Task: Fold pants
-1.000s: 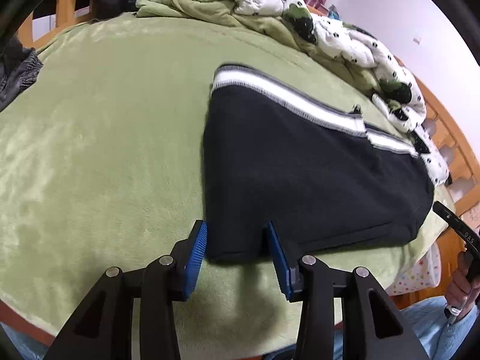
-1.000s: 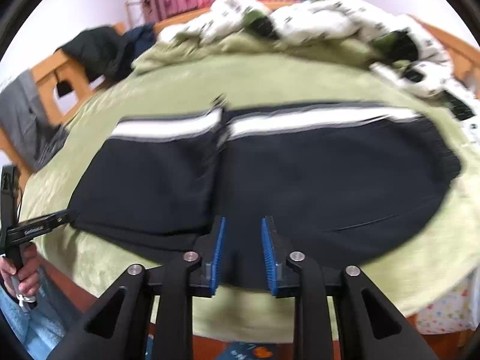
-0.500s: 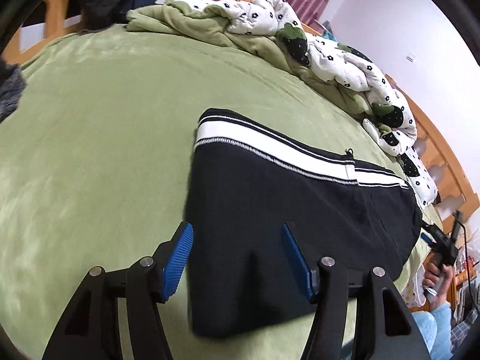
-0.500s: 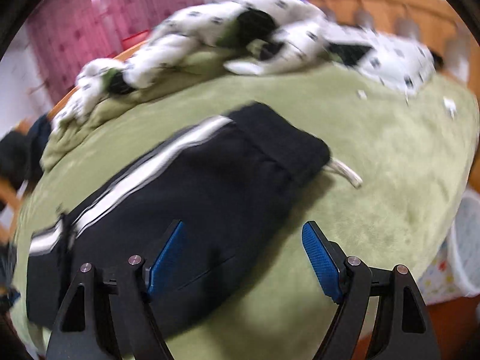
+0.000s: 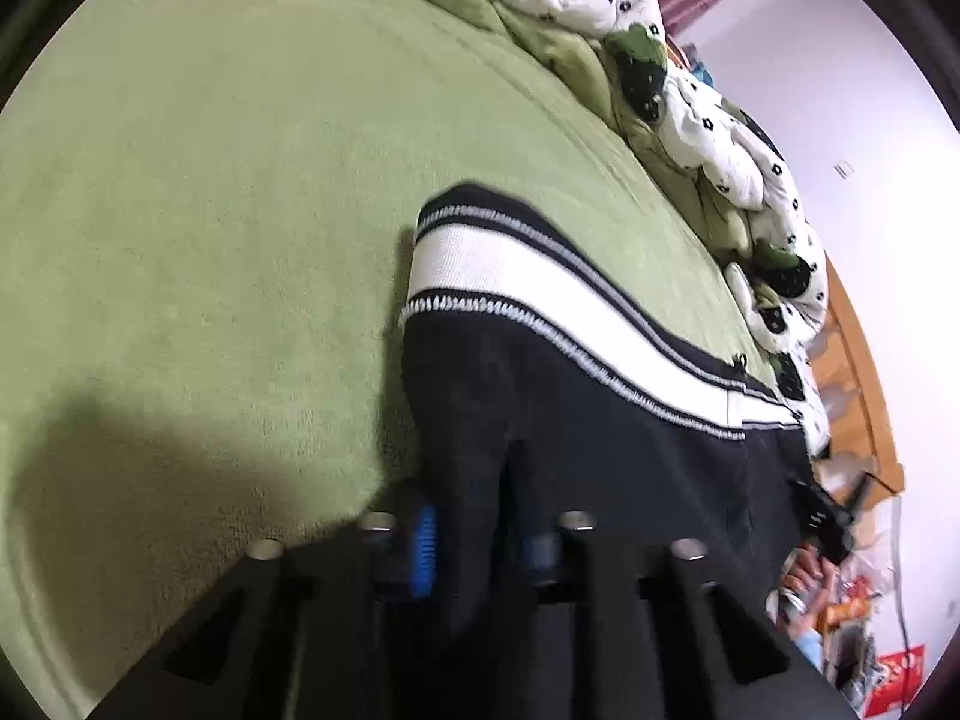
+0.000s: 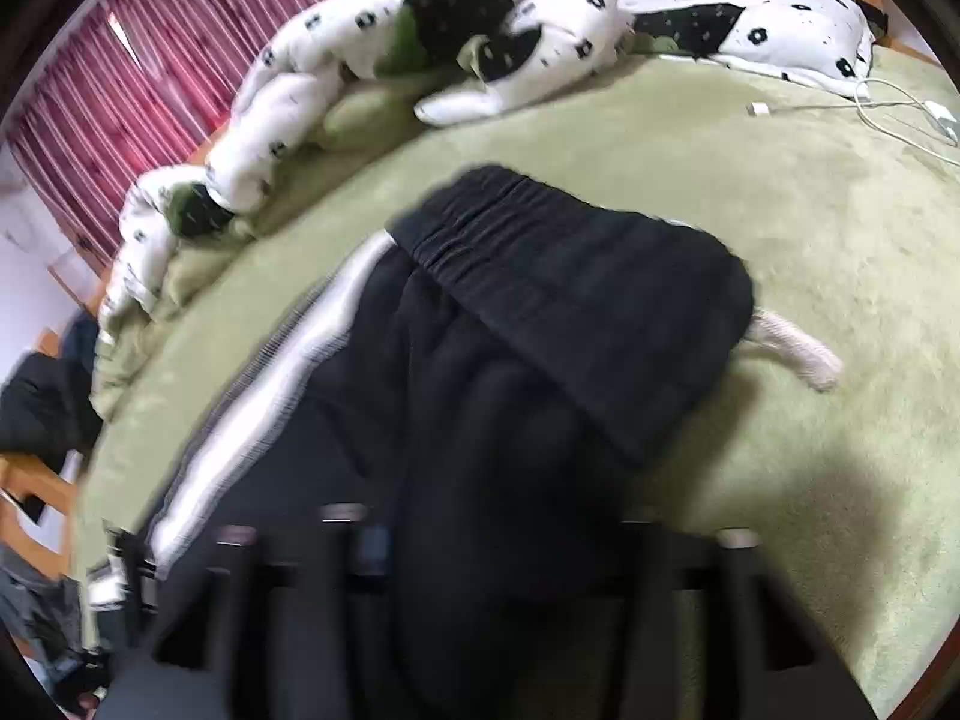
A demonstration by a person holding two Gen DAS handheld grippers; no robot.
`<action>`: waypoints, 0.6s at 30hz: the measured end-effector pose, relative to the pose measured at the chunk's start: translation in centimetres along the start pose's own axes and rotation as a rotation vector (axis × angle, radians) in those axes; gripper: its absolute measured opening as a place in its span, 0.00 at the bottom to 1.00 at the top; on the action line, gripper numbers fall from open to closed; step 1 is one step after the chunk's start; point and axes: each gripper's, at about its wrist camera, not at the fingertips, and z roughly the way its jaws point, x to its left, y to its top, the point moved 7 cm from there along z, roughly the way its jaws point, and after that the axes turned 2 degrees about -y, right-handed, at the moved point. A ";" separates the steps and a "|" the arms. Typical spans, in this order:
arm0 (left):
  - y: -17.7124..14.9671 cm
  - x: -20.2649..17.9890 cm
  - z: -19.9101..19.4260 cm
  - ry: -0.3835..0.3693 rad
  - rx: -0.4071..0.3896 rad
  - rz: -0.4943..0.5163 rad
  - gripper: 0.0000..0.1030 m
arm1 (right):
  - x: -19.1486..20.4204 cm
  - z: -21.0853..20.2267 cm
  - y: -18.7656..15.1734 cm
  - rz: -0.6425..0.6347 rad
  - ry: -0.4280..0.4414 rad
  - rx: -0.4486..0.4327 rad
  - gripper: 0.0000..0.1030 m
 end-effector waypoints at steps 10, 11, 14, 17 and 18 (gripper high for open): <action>4.1 -4.8 -6.0 -0.060 -0.139 0.059 0.09 | 13.3 -11.4 3.2 -0.205 -0.010 -0.269 0.16; 4.7 -5.0 -6.9 -0.068 -0.149 0.064 0.09 | 14.9 -12.8 3.5 -0.216 0.005 -0.288 0.16; 6.8 -4.3 -10.0 -0.045 -0.203 0.076 0.09 | 19.3 -14.9 4.2 -0.238 0.051 -0.308 0.16; 8.8 -1.7 -12.9 0.003 -0.230 0.074 0.09 | 23.7 -15.9 4.0 -0.249 0.129 -0.314 0.16; 9.2 -0.5 -13.6 0.039 -0.237 0.082 0.09 | 24.9 -15.8 3.7 -0.257 0.146 -0.314 0.16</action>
